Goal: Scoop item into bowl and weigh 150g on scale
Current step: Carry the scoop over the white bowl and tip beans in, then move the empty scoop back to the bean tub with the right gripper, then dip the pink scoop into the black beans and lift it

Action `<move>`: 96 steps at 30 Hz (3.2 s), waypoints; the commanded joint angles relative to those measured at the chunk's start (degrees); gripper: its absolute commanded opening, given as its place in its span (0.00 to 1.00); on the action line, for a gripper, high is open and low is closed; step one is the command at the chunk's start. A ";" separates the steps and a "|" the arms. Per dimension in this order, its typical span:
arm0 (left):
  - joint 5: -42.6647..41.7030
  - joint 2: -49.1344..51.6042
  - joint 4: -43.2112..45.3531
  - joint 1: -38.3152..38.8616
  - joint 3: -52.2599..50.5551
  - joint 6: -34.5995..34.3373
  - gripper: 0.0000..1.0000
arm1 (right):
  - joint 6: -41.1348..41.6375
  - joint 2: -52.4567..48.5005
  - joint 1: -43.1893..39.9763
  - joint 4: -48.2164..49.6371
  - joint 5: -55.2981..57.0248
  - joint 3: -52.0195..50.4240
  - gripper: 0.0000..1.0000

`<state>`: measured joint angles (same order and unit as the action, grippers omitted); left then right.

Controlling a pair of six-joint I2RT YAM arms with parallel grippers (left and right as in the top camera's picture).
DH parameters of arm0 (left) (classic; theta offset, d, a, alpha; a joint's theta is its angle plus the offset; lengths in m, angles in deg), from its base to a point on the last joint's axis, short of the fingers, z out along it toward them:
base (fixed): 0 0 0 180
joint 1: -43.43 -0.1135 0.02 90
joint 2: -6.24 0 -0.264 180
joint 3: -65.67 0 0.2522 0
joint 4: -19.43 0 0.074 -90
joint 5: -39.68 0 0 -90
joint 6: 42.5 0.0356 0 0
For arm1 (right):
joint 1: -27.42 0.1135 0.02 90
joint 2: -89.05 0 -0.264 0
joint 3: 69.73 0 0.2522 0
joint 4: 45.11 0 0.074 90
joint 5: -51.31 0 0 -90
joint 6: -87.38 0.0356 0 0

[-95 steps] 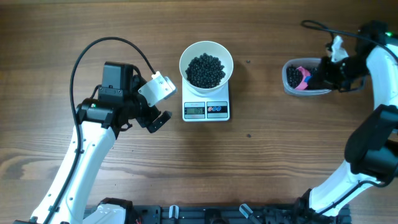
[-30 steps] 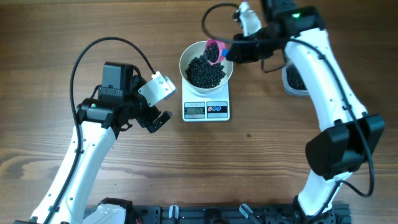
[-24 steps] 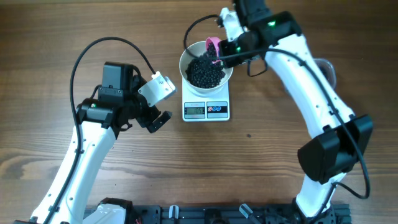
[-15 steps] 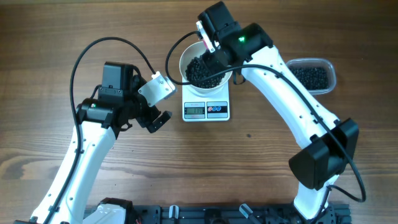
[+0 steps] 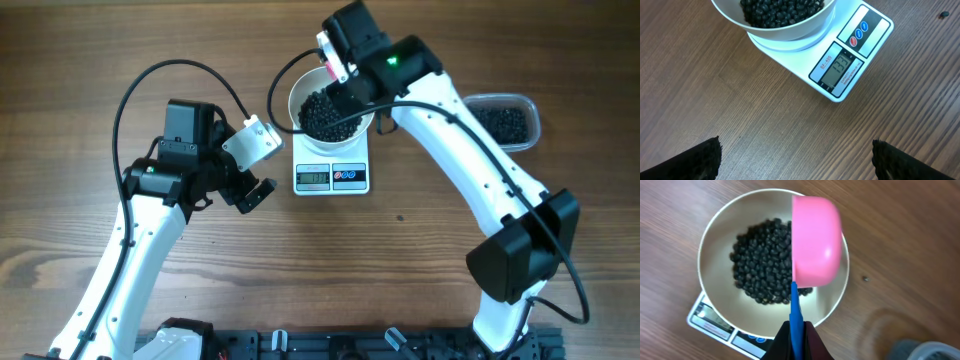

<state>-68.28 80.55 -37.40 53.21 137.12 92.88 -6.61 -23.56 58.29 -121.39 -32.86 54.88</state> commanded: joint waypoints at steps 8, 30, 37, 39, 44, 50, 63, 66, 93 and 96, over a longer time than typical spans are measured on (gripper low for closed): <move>-1.07 0.07 0.13 -0.26 -0.48 0.92 1.00 | -0.13 1.66 -3.72 0.50 -5.97 1.66 0.04; -1.07 0.07 0.13 -0.26 -0.48 0.92 1.00 | -0.31 12.33 -42.29 -11.28 -12.15 -7.28 0.04; -1.07 0.07 0.13 -0.26 -0.48 0.92 1.00 | -0.31 9.92 -42.40 -5.31 -8.28 -17.55 0.04; -1.07 0.07 0.13 -0.26 -0.48 0.92 1.00 | -0.33 9.01 -42.34 -3.65 -8.46 -19.47 0.04; -1.07 0.07 0.13 -0.26 -0.48 0.92 1.00 | -0.35 6.91 -42.32 -0.55 -8.90 -22.62 0.04; -1.07 0.07 0.13 -0.26 -0.48 0.92 1.00 | -0.59 4.04 -42.32 1.01 -11.98 -22.73 0.04; -1.07 0.07 0.13 -0.26 -0.48 0.92 1.00 | -3.91 3.13 -42.29 -3.54 -22.47 -22.77 0.04; -1.07 0.07 0.13 -0.26 -0.48 0.92 1.00 | -4.96 3.10 -42.29 -4.85 -22.60 -22.82 0.04; -1.07 0.07 0.13 -0.26 -0.48 0.92 1.00 | -7.87 3.10 -53.27 -4.44 -38.36 -22.84 0.04; -1.07 0.07 0.13 -0.26 -0.48 0.92 1.00 | -9.79 3.10 -57.22 -4.63 -43.41 -22.84 0.04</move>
<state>-68.25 80.55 -37.40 53.21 137.12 92.90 -13.14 -19.63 4.33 -125.72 -68.31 32.54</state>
